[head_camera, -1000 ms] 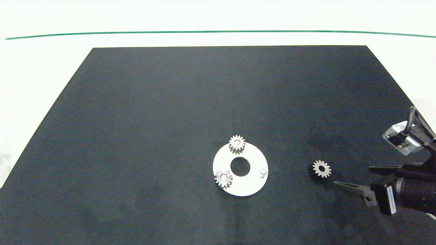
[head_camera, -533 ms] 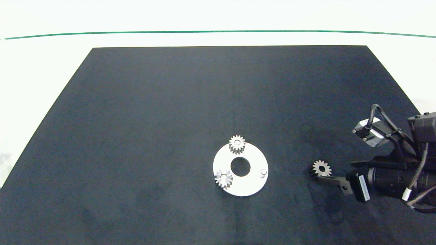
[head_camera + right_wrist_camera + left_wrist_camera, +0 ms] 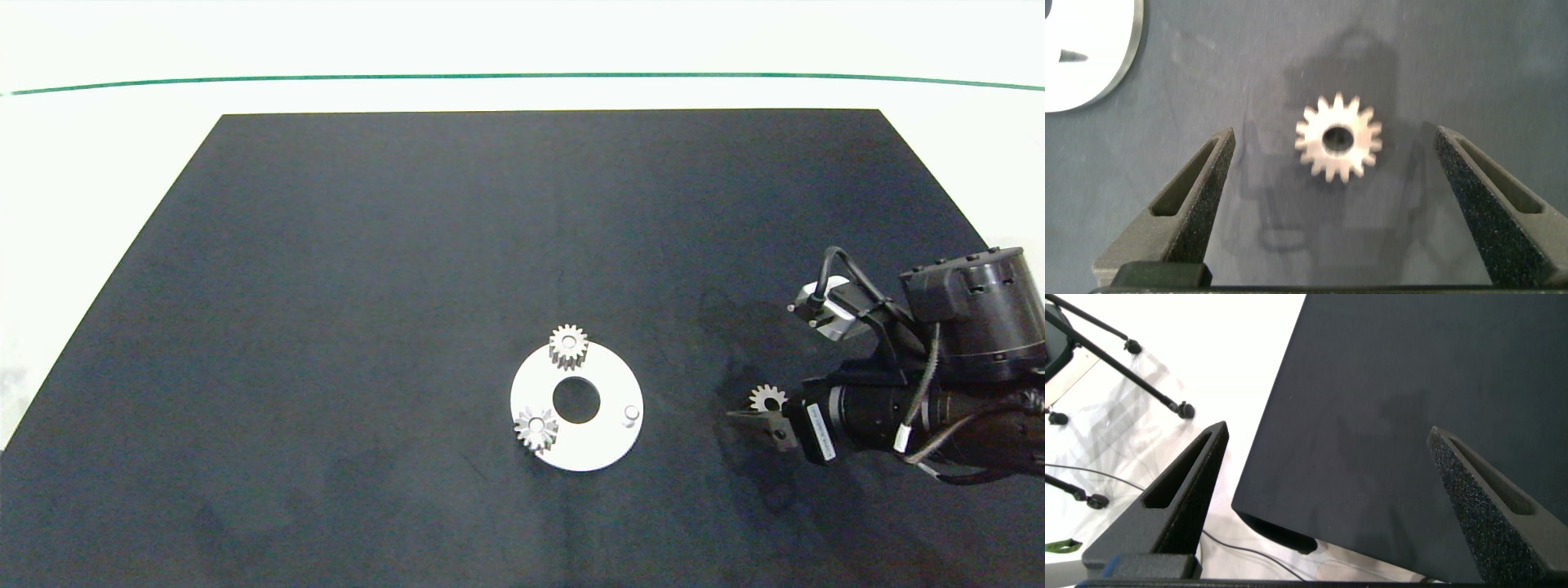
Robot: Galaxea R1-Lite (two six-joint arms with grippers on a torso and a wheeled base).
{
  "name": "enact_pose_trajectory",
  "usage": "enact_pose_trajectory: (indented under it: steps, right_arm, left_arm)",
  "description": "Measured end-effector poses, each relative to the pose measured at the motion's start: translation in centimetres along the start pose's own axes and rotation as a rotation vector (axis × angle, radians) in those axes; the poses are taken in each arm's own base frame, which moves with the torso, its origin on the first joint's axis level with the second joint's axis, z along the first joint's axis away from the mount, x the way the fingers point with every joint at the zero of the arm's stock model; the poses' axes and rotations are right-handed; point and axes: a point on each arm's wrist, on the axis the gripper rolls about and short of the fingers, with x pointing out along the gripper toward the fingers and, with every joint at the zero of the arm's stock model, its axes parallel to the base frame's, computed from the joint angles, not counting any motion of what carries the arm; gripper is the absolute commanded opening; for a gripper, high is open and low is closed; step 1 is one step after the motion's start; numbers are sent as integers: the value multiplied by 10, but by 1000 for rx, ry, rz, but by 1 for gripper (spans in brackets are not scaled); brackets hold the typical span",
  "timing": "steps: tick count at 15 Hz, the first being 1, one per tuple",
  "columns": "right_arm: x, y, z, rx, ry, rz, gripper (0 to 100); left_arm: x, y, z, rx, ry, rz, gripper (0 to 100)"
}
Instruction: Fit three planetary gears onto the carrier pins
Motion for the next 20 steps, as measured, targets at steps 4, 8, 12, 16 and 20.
enact_pose_trajectory:
  steps: [4, 8, 12, 16, 20]
  right_arm:
    - [11, 2, 5, -8, 15, -29, 100]
    - [15, 4, 6, -13, 26, -29, 92]
    - [16, 4, 7, -15, 27, -30, 85]
    - [17, 6, 7, -19, 32, -24, 77]
    - [17, 9, 6, -28, 38, -30, 68]
  left_arm:
    - [-2, 1, -1, -4, -7, 0, 100]
    - [-4, 2, 0, -12, -19, 0, 100]
    - [-4, 2, 0, -12, -20, -1, 100]
    - [-3, 2, 0, -12, -19, -4, 100]
    - [-3, 2, 0, -10, -17, -3, 100]
